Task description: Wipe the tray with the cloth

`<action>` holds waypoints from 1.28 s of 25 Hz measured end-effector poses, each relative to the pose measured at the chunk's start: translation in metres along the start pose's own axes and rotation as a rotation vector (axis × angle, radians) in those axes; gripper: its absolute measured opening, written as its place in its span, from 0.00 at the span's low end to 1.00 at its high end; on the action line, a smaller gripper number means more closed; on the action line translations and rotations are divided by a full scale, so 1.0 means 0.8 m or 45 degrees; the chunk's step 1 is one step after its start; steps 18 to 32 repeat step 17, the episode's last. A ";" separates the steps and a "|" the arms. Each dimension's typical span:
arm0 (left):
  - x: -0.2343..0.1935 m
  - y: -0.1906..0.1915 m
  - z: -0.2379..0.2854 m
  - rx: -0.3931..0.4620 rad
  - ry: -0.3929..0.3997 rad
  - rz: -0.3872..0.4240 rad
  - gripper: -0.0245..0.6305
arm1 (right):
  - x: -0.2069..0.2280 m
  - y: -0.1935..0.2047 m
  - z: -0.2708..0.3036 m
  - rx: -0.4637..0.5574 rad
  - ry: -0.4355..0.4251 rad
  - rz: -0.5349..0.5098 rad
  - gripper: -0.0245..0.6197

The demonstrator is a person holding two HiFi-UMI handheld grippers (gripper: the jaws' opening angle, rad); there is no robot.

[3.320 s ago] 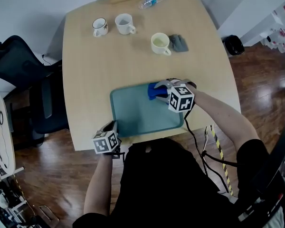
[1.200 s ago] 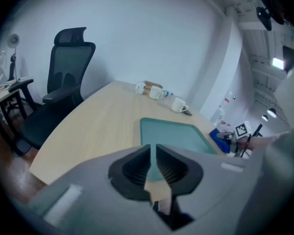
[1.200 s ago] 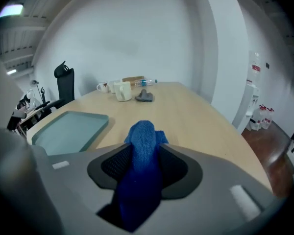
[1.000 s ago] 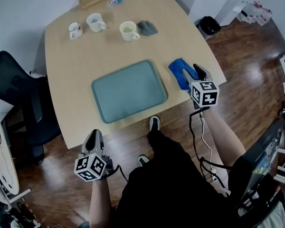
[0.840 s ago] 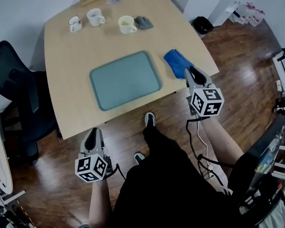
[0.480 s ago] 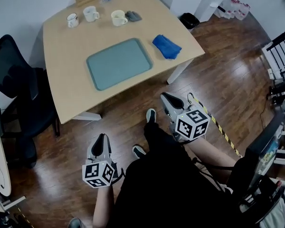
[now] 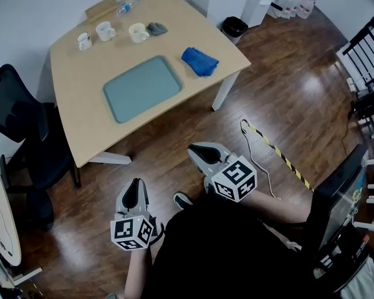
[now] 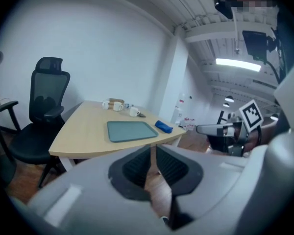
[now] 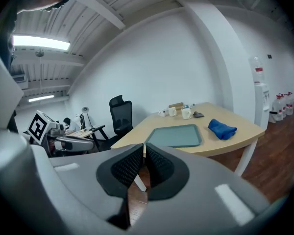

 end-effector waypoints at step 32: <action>0.071 0.013 0.003 -0.017 -0.030 0.029 0.09 | 0.018 0.003 -0.049 0.024 -0.062 -0.051 0.07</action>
Point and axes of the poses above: the fingertips, and each gripper's own axes: z forward along the fingers, x to its right, y out of its underside, the point moved 7 cm from there along -z, backward along the fingers, and after that the axes turned 5 degrees about y, right-handed, at the moved point
